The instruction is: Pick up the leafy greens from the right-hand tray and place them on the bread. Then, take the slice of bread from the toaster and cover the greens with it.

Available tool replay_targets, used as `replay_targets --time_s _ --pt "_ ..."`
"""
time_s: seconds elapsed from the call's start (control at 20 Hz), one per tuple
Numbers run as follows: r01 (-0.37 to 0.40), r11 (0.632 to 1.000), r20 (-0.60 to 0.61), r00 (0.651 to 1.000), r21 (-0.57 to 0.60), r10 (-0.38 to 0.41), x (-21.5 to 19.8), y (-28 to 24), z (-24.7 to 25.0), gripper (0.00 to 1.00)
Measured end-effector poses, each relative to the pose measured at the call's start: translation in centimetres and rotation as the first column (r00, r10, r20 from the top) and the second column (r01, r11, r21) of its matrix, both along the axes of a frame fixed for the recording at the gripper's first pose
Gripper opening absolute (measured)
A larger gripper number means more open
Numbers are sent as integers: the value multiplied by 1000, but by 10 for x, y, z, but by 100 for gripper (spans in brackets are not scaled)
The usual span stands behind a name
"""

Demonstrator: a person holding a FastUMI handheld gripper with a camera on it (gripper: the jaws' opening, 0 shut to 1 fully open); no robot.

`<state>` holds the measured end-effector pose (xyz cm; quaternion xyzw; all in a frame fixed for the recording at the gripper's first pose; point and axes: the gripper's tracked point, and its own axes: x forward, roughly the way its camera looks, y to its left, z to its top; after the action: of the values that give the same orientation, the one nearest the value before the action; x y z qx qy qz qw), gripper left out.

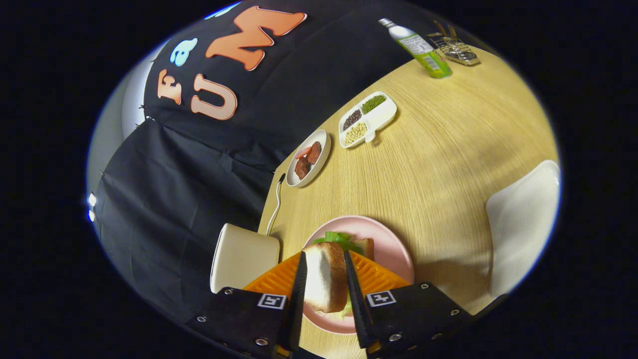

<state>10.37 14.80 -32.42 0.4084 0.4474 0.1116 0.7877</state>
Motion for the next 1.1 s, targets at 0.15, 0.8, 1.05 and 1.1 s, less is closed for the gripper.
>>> replay_targets --time_s 0.15,0.8,1.05,1.1 --pt "24 992 112 994 -120 -10 7 -22 27 60" --pt "295 814 581 811 -500 63 -19 -93 223 94" --pt "372 775 628 777 -510 40 -49 -105 246 98" --pt "392 768 648 761 -506 39 -54 -108 254 98"
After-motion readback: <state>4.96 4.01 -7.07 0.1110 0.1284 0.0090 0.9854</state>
